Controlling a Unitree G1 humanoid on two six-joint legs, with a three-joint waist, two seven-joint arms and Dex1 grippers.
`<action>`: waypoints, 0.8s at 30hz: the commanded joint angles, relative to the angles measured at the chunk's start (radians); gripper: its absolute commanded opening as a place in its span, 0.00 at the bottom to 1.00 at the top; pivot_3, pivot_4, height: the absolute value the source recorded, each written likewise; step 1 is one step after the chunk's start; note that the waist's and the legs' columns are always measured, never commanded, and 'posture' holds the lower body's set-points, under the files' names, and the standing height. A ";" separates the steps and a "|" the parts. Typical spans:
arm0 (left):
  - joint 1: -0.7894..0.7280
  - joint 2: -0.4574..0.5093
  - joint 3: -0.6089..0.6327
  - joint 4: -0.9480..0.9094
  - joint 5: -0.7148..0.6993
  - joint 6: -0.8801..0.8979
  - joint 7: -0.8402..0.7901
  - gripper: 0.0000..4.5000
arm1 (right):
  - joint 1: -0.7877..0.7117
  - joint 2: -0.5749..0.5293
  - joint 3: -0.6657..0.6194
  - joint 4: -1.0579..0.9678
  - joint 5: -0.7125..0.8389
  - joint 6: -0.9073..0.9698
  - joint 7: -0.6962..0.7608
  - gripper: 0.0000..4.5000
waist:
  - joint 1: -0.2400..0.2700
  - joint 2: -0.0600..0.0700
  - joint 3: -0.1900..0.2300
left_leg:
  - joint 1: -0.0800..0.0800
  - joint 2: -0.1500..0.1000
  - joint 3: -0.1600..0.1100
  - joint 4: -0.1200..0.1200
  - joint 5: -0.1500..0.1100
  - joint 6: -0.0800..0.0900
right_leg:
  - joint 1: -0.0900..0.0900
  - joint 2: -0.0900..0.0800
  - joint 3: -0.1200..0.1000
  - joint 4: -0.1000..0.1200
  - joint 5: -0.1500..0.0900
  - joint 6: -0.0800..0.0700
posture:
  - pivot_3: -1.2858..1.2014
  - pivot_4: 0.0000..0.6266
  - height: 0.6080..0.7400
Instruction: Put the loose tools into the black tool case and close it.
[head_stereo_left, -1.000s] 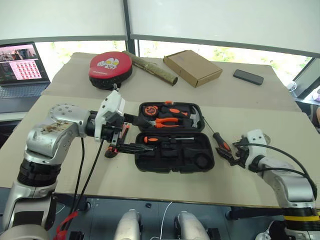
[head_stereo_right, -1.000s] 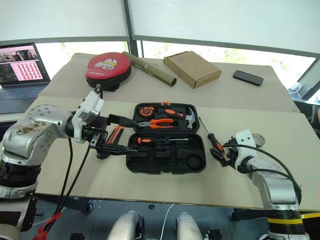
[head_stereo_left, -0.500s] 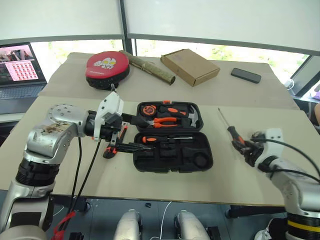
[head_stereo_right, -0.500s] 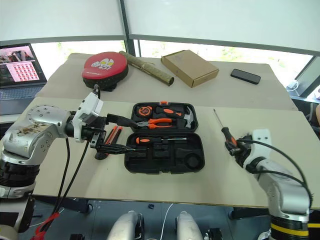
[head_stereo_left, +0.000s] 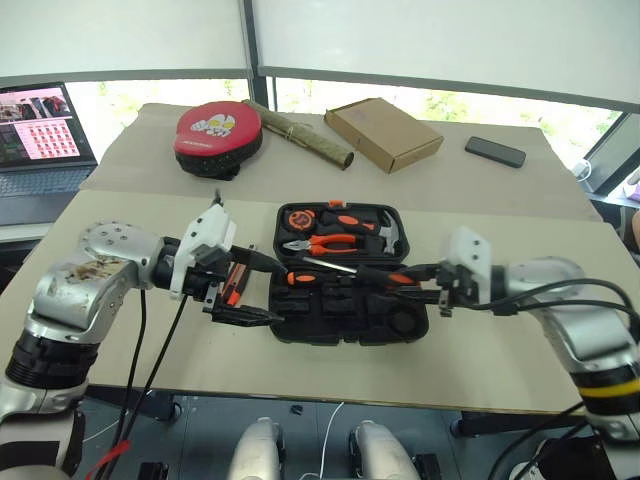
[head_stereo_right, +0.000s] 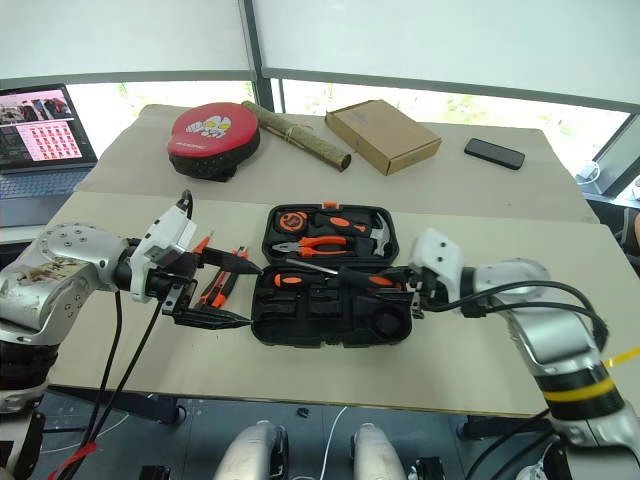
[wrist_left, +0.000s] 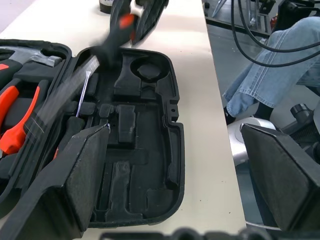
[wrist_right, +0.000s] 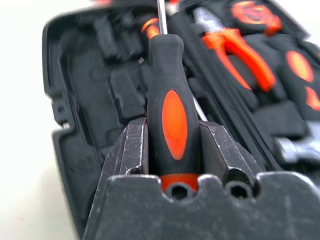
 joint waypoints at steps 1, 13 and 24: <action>0.000 0.016 0.037 -0.041 -0.032 0.012 0.019 1.00 | -0.072 0.014 0.042 0.150 -0.097 -0.177 0.053 0.23 | 0.000 0.000 0.000 | 0.000 0.000 0.000 0.000 0.000 0.000 | 0.000 0.000 0.000 0.000 0.000 0.000 | 0.52 0.24 1.00; -0.003 0.029 0.043 -0.053 -0.044 0.013 0.049 1.00 | -0.160 0.039 0.049 0.387 -0.173 -0.394 0.142 0.23 | -0.001 0.000 0.000 | 0.000 0.000 0.000 0.000 0.000 0.000 | 0.000 0.000 0.000 0.002 0.000 0.000 | 0.52 0.24 1.00; -0.030 0.012 0.019 -0.039 -0.033 -0.001 0.061 1.00 | -0.141 0.056 0.019 0.357 -0.144 -0.319 0.128 0.46 | -0.003 0.000 0.000 | 0.000 0.000 0.000 0.000 0.000 0.000 | 0.000 0.000 0.000 0.003 0.000 0.000 | 0.52 0.24 1.00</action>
